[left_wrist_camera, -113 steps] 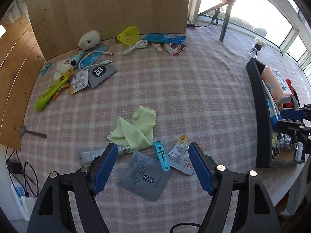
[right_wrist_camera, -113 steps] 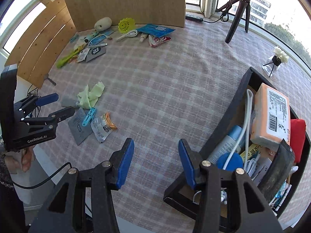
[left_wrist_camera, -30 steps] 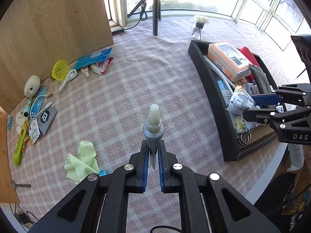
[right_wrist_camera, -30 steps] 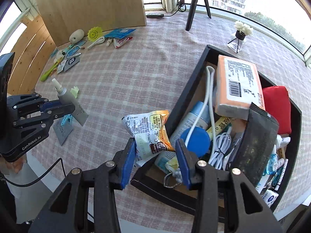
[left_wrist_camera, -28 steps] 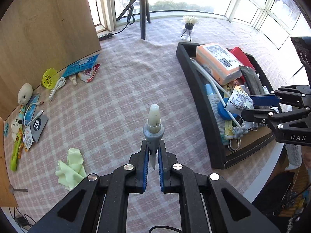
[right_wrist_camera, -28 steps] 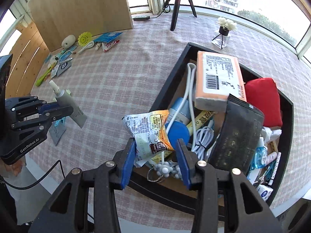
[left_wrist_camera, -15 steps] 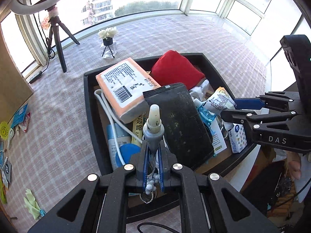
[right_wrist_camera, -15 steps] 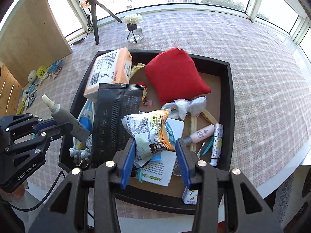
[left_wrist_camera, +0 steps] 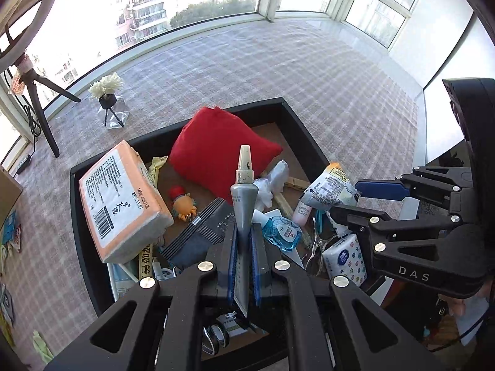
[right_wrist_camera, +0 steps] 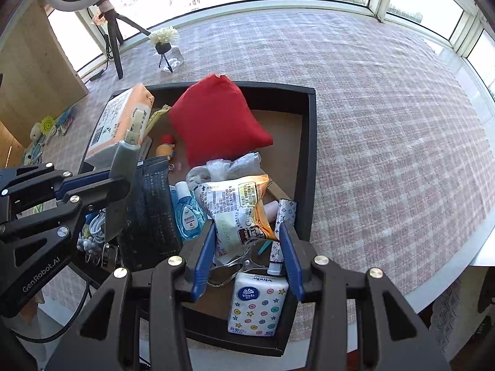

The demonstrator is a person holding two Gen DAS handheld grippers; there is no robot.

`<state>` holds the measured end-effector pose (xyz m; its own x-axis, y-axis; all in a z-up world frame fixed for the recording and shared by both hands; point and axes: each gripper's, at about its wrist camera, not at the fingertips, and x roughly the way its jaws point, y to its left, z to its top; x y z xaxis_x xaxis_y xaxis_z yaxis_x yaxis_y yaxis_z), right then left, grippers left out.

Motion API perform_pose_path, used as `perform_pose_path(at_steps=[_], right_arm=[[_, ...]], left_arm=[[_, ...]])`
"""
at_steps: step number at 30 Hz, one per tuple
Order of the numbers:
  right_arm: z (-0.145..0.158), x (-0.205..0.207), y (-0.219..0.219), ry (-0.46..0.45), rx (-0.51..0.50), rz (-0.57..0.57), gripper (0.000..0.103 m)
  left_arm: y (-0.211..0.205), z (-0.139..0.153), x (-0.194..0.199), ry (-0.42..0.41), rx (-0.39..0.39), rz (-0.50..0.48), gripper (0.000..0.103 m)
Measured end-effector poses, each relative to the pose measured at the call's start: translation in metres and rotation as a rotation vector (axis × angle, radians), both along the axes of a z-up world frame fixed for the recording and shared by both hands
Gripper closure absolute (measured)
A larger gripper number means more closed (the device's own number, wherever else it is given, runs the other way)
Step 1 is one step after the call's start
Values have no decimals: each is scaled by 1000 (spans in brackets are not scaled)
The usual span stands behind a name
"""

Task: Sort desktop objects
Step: 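Carry the grey tube and wrapper into the tray and release both, then move both grippers back over the green cloth and blue clothespin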

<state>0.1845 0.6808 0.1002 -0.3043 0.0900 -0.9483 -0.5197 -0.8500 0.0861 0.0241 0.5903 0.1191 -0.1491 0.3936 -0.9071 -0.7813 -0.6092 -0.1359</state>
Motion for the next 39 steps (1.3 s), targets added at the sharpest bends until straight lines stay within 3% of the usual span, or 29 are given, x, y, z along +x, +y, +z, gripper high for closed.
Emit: perform_pose_path(at_steps=[4,6,7,8,9,24,31,39], right_arm=[[0,-2,6,1,2,9,62],[2,-5,9,17,-1,14,51],[3,-6,10,13,0,10,47],[3,-7,12,5,8,-1,44],[5,-7,13,5,16,-8,42],[14,-39,-22,27,12,91,42],[19,-72,-73,34,8,200,42],[14,-117,-158,31,-14,345,42]], left_arm=[[10,3,-2,3,1,12,95],[13,6,-6,1,16,37,90],[13,5,-10,-6,13,52,62],[13,5,-13,-17,11,68,43],[10,7,-16,-5,28,90,29],[-56,14,-30,73,-5,181,33],[-132,8,-49,57,-22,314,33],[-248,-1,-72,41,-60,501,33]])
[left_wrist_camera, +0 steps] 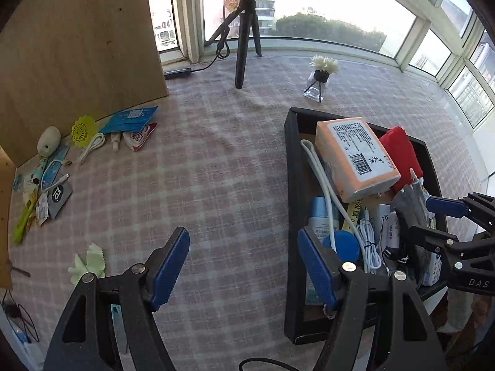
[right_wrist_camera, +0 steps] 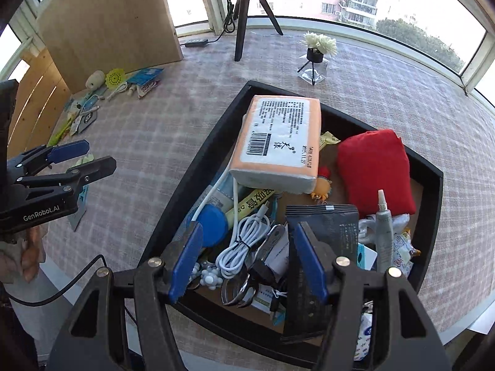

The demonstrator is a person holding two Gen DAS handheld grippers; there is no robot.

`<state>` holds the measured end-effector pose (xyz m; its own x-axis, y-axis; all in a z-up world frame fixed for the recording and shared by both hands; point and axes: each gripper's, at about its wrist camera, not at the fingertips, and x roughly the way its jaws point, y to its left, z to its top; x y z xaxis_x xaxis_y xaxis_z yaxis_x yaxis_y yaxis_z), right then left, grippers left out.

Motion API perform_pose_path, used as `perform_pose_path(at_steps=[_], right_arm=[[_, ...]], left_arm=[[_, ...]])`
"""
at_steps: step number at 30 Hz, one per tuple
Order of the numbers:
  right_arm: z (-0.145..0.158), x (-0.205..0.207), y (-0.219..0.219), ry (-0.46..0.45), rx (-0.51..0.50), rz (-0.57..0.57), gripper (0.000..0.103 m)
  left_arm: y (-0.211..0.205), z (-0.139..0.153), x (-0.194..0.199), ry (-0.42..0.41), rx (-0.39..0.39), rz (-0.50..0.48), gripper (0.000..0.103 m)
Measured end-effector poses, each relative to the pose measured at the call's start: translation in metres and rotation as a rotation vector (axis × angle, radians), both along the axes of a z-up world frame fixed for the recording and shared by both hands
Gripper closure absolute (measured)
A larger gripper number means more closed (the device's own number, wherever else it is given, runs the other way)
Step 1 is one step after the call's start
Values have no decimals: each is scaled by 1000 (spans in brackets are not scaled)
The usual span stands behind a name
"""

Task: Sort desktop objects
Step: 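Move both grippers back over the green cloth and blue clothespin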

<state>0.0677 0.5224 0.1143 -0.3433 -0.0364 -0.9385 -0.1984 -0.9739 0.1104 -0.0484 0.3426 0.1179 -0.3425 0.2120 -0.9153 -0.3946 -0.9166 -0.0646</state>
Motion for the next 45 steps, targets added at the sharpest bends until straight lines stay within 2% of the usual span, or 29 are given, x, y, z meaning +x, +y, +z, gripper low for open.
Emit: perform_pose_path(at_steps=[12,20,24,30,38,45], right_arm=[[-16,-63,-147,-33,-37,200,42],[-37,-99,-231,-81,-92,254,43],[-53,-115,-265,-111,-125,254,43],[-75,-131,-297,-154,-105,246,46],[-95,-143,-307,-194,-94,205,58],[-104,-148,-311,-215,-87,202,65]], left_arm=[[-158,-33,-15,-76,-32,215,33],[-226,-58,-32,-137,-14,279,33],[-242,-74,-40,-173,-1,281,33],[-248,-94,-51,-218,24,259,34],[-240,-108,-59,-234,18,228,34],[-224,-114,-74,-236,-9,206,39]])
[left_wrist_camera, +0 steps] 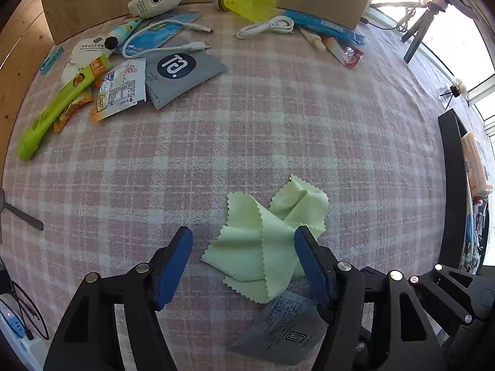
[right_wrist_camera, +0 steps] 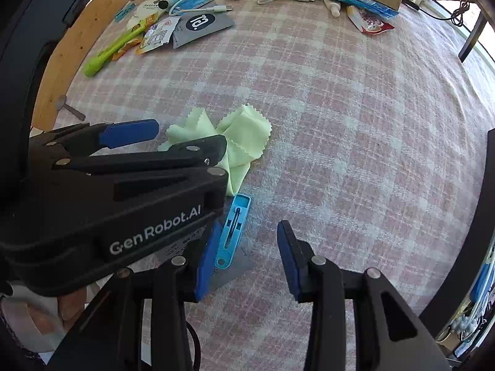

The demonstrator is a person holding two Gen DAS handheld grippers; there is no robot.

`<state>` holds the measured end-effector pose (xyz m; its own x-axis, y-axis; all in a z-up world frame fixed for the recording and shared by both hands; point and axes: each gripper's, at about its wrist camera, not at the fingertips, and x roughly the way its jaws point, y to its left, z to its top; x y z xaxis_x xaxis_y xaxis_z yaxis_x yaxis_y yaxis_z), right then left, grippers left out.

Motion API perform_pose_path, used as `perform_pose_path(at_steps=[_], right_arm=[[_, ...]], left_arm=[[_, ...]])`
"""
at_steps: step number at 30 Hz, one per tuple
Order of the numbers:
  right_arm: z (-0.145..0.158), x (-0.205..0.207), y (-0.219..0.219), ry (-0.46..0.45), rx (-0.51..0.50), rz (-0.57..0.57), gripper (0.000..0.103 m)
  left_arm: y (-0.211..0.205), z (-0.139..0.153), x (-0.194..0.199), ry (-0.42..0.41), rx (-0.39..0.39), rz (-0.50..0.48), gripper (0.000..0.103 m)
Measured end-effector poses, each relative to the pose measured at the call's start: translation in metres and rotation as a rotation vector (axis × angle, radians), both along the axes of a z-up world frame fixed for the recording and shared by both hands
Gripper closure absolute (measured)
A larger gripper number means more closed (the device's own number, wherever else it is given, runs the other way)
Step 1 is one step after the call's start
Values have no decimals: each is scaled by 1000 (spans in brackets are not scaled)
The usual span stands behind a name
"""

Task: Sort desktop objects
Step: 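Move both grippers back over the green cloth and blue clothespin, then grasp the green cloth with the left gripper while the right grasps the blue clothespin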

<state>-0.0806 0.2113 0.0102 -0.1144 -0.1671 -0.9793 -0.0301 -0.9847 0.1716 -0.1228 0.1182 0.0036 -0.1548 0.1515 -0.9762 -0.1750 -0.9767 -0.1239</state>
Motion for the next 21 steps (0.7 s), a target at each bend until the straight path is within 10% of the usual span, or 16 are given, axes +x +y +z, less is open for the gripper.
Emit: perform_pose_path(at_steps=[14,21], right_arm=[[-6,-5,2,-15,-13,8,88],[4,-2,17,16,-35,-11,90]], left_arm=[[-2,-19,-15,2,11,4,98],[-32,-11,-14,27,39,43,100]])
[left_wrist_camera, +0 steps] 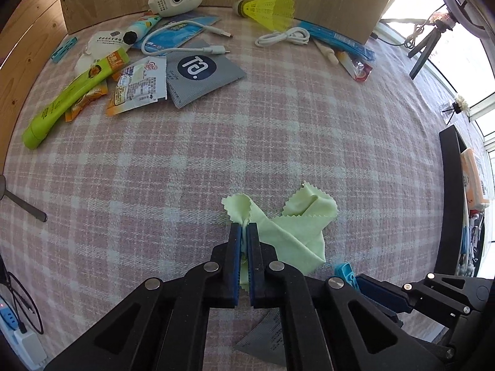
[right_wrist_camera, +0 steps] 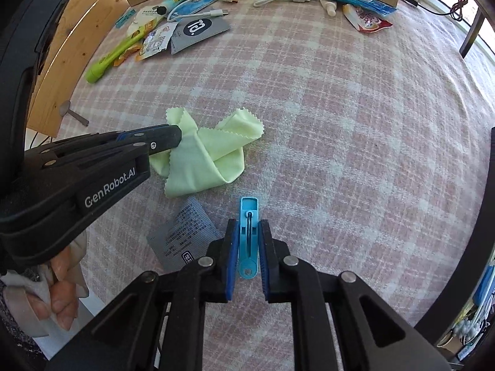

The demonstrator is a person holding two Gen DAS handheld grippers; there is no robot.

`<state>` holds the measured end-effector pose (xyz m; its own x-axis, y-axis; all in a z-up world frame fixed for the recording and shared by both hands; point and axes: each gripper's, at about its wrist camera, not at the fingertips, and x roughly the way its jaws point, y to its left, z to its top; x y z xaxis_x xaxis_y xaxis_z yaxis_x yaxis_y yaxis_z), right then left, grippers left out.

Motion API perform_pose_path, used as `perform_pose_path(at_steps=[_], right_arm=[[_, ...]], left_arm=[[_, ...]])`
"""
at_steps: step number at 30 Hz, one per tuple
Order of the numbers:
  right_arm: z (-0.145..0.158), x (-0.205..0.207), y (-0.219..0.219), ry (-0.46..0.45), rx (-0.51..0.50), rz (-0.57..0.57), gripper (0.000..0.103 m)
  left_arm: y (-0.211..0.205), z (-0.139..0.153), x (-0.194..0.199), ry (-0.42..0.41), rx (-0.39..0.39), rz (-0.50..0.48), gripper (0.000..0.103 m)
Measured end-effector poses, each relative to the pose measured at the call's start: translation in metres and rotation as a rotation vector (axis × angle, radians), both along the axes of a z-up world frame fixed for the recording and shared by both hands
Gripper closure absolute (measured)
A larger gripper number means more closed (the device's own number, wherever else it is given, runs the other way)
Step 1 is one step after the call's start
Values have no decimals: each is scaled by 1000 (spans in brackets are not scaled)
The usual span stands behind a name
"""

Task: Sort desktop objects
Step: 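Grasp the green cloth with the left gripper while the right grasps the blue clothespin, then carry the cloth and clothespin into the tray and open both grippers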

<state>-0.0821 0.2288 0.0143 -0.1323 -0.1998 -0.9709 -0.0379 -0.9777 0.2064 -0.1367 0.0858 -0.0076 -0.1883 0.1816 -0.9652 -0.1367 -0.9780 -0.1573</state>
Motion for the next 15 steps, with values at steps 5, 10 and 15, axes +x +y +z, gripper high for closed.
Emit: perform_pose_path(at_steps=[5,10,15], right_arm=[[5,6,17,14,-8,-21,90],[13,15,40,34,-19,-50,90],[29,22,58,76,-15,-72,90]], left_arm=[[-9,15,-1,41,1,17,100],[-9,37,5,85,15,21,100],[23,67,14,137,25,-1,100]])
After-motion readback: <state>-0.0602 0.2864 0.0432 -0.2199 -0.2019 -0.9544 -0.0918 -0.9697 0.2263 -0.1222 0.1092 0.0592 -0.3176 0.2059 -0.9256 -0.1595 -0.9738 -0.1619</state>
